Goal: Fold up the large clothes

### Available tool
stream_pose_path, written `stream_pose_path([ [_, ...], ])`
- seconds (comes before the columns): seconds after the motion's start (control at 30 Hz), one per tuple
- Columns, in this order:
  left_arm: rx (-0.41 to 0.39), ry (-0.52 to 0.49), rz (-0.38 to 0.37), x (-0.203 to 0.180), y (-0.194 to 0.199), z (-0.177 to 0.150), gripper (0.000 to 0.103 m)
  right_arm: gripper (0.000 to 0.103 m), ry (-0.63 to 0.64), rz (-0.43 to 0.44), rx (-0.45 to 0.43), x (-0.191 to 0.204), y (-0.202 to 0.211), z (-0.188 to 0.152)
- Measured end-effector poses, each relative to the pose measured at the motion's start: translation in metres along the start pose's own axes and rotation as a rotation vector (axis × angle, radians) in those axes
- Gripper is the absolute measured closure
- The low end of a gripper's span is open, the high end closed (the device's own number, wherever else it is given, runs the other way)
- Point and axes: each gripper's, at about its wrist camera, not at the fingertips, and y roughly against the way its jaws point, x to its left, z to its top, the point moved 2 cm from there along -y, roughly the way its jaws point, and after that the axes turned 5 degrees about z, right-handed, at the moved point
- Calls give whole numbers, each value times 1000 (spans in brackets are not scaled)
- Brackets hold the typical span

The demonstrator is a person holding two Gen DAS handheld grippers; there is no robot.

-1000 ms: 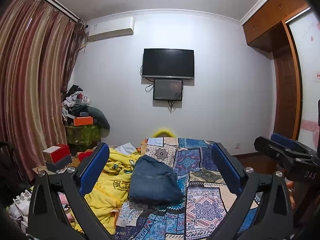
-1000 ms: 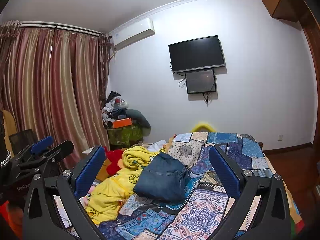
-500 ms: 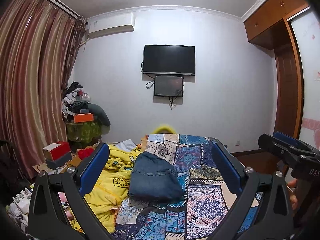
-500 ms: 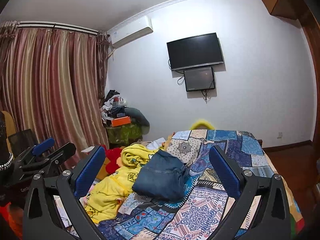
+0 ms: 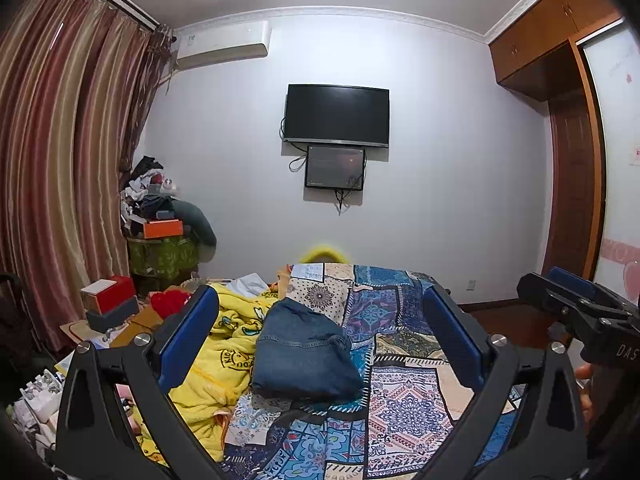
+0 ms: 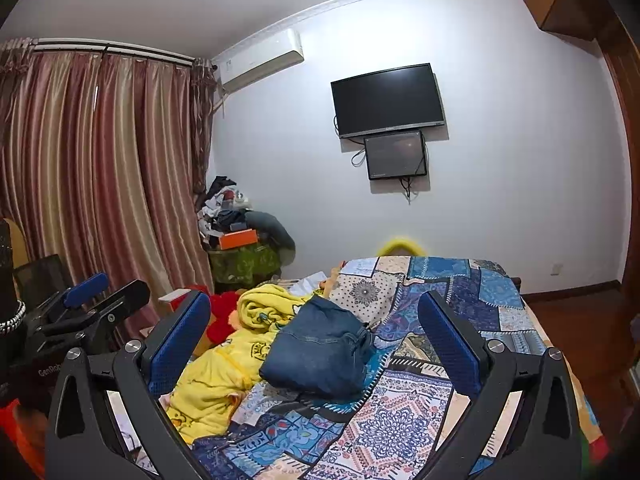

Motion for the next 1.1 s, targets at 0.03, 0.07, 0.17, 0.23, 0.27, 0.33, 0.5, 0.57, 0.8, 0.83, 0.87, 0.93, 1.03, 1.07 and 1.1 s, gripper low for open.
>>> stream_pose_path([
  [0.03,1,0,-1,0,0,0,1,0,-1,0,1,0,0,0],
  [0.07,3,0,-3,-1,-1,-1,1,0,0,-1,0,0,0,0],
  [0.17,8,1,-7,0,-2,-1,1,0,-1,-2,0,0,0,1],
  [0.23,11,5,-13,0,-2,-1,1,0,0,-4,-1,0,0,0],
  [0.27,11,9,-15,1,-3,-1,1,0,0,-7,-2,0,0,1],
  [0.33,8,14,-16,2,-3,-1,1,0,2,-16,-3,-1,1,-1],
  [0.5,35,12,-31,1,-7,-2,0,0,-2,-21,-6,-2,2,-1],
  [0.57,36,15,-33,1,-7,-3,1,0,-3,-24,-7,-2,2,-1],
  [0.8,45,2,-57,-3,-8,-4,0,0,-9,-41,-13,-4,1,-1],
  [0.83,44,-2,-57,-4,-8,-5,0,0,-10,-43,-13,-4,1,-1],
  [0.87,43,-6,-54,-5,-8,-5,1,0,-12,-44,-14,-5,1,-1],
  [0.93,44,-8,-55,-5,-8,-6,0,0,-15,-46,-14,-5,0,-1],
  [1.03,47,-5,-58,-5,-10,-7,0,0,-19,-51,-9,-6,-2,-1],
  [1.07,49,-3,-58,-4,-10,-8,0,0,-19,-51,-7,-6,-3,-1],
  [1.1,51,-3,-59,-4,-11,-8,0,0,-20,-51,-5,-6,-3,-2],
])
